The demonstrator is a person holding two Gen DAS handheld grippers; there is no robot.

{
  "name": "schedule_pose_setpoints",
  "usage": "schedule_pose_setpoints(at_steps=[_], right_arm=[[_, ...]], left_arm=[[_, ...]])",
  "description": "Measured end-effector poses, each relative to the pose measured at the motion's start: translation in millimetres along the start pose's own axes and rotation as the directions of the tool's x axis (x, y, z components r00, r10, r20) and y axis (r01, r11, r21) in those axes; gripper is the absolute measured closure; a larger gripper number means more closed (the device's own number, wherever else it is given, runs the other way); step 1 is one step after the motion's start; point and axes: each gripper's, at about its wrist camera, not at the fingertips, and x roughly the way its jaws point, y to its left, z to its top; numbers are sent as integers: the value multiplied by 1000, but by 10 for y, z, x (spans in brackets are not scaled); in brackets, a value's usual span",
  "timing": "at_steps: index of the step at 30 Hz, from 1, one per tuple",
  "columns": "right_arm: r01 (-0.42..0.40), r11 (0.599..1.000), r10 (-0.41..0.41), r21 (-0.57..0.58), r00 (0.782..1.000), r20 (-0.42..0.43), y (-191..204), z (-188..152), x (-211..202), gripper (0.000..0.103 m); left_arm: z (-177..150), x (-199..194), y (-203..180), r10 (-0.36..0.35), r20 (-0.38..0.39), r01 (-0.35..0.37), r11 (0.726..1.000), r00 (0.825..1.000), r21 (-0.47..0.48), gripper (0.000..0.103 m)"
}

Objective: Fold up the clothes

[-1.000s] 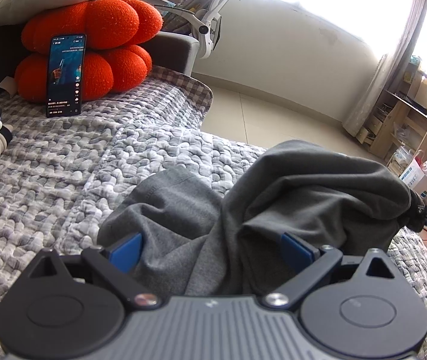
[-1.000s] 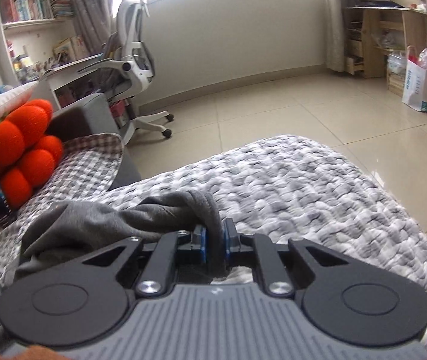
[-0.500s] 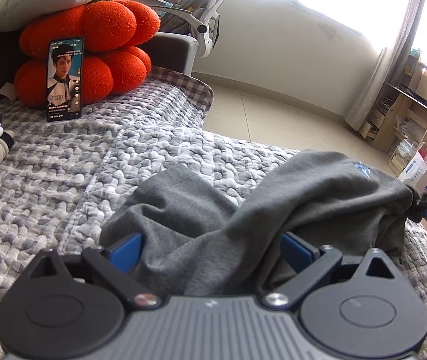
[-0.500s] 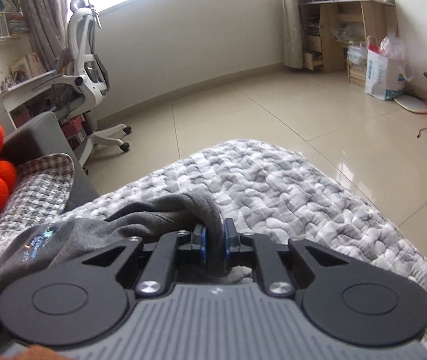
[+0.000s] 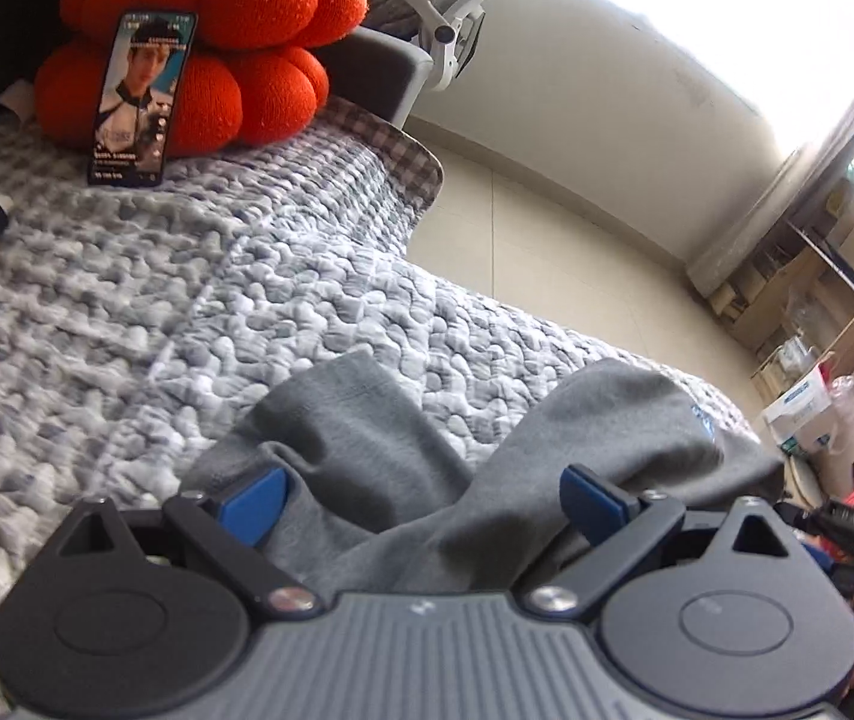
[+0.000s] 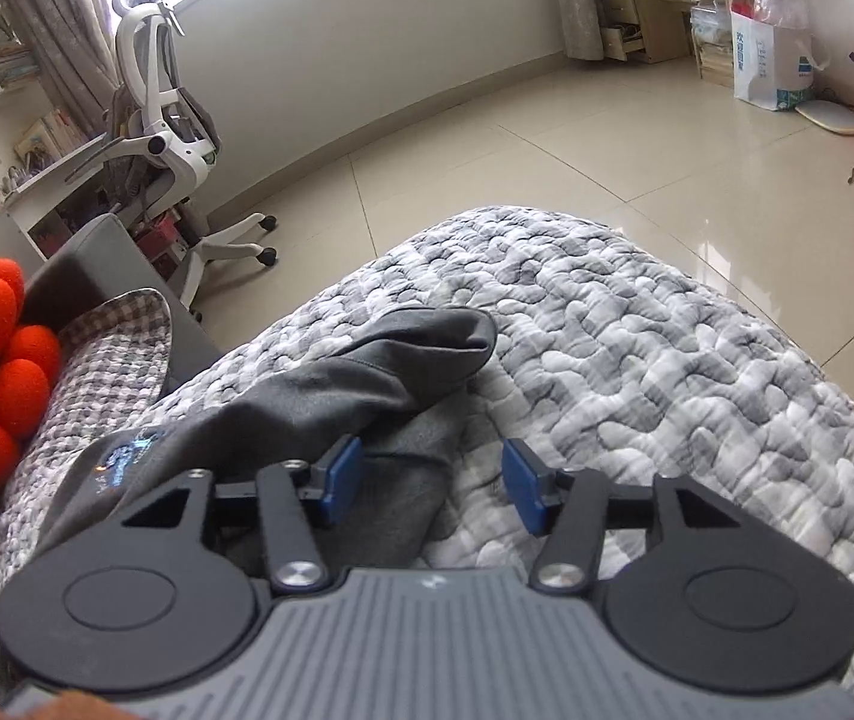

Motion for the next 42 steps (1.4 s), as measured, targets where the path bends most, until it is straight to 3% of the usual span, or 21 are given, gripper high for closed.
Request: schedule_pose_setpoints(at_steps=[7, 11, 14, 17, 18, 20, 22, 24, 28, 32, 42], right_arm=[[-110, 994, 110, 1, 991, -78, 137, -110, -103, 43], [-149, 989, 149, 16, 977, -150, 255, -220, -100, 42], [-108, 994, 105, -14, 983, -148, 336, -292, -106, 42], [-69, 995, 59, -77, 991, -117, 411, -347, -77, 42], [-57, 993, 46, -102, 993, -105, 429, -362, -62, 42], [-30, 988, 18, -153, 997, -81, 459, -388, -31, 56], [-13, 982, 2, -190, 998, -62, 469, -401, 2, 91], [-19, 981, 8, -192, 998, -58, 434, -379, 25, 100], [-28, 986, 23, -164, 999, -32, 355, -304, -46, 101], [6, 985, 0, -170, 1000, 31, 245, -225, -207, 101], [39, 998, -35, -47, 995, 94, -146, 2, -427, 101]], left_arm=[[155, 203, -144, 27, -8, -26, 999, 1000, 46, 8], [249, 200, -147, 139, 53, -144, 985, 989, 99, 8], [248, 225, -104, 236, 93, -247, 960, 967, 135, 8], [199, 322, -69, 253, 74, -261, 953, 965, 156, 12], [175, 356, -67, 253, 64, -260, 952, 965, 164, 16], [118, 417, -77, 256, 43, -260, 949, 966, 179, 26], [62, 461, -84, 284, 38, -285, 937, 958, 200, 52], [27, 445, -88, 300, 56, -305, 925, 952, 226, 59], [26, 322, -63, 293, 55, -298, 928, 954, 226, 91], [18, 139, -60, 249, 29, -249, 944, 968, 218, 95], [-59, -470, -184, 218, 5, -210, 932, 976, 294, 95]])
